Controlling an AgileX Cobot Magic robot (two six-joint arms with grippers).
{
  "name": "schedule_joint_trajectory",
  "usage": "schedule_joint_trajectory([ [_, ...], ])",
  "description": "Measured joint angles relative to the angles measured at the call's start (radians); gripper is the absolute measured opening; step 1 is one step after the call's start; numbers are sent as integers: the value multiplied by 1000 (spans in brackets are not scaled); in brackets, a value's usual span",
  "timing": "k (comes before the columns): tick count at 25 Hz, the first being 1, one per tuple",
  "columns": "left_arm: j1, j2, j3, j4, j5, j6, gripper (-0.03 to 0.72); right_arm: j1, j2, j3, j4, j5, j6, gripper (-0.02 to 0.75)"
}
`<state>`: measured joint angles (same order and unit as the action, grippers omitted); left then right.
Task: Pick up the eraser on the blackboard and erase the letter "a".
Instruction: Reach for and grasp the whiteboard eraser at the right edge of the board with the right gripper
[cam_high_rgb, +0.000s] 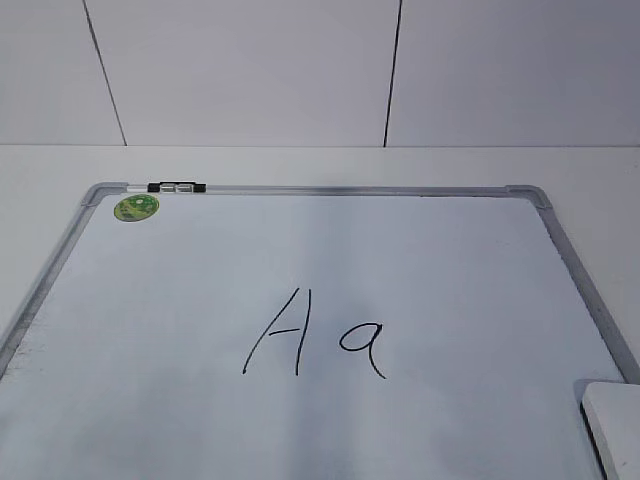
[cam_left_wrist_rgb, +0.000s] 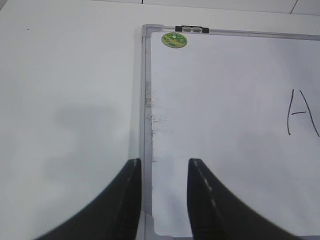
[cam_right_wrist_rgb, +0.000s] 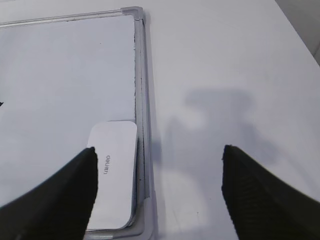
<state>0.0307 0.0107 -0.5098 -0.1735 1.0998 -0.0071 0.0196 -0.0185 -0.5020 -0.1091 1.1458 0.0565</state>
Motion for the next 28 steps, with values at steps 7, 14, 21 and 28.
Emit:
schedule_joint_trajectory([
  [7,0,0,0,0,0,0,235,0,0,0,0,0,0,592],
  [14,0,0,0,0,0,0,235,0,0,0,0,0,0,592],
  [21,0,0,0,0,0,0,235,0,0,0,0,0,0,592],
  [28,0,0,0,0,0,0,235,0,0,0,0,0,0,592],
])
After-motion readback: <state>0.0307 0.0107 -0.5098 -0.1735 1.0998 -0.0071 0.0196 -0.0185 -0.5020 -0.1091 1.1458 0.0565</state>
